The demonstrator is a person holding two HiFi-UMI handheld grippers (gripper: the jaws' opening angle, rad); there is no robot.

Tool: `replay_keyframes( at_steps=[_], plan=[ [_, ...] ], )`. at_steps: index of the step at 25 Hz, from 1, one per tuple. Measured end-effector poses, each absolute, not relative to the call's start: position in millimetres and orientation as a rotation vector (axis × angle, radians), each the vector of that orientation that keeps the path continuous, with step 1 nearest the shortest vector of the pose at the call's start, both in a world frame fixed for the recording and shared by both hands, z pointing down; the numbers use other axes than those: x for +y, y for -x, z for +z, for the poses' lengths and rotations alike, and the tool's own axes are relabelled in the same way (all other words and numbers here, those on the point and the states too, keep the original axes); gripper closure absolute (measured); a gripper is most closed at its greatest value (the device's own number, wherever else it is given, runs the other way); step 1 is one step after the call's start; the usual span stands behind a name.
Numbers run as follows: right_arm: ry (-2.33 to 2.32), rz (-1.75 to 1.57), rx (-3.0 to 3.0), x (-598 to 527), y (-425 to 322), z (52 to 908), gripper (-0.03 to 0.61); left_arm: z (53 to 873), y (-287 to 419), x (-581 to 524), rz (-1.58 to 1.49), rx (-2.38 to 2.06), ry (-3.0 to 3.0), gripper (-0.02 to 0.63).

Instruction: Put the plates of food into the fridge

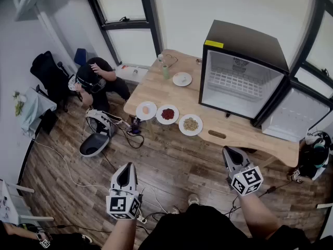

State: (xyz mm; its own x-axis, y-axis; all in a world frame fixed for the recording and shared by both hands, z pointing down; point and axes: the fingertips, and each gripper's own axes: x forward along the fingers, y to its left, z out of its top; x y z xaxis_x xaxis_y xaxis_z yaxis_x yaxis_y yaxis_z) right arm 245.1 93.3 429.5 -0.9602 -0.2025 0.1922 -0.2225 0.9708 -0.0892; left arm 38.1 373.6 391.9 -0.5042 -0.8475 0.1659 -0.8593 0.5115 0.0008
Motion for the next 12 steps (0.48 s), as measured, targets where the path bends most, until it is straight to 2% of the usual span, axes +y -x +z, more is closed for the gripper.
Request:
replay_keyframes(
  at_steps=[12],
  plan=[
    [-0.300,0.233,-2.952,38.0,-251.6,445.3,0.557,387.8,-48.1,320.5,0.171,-2.615,-1.460,0.609]
  ],
)
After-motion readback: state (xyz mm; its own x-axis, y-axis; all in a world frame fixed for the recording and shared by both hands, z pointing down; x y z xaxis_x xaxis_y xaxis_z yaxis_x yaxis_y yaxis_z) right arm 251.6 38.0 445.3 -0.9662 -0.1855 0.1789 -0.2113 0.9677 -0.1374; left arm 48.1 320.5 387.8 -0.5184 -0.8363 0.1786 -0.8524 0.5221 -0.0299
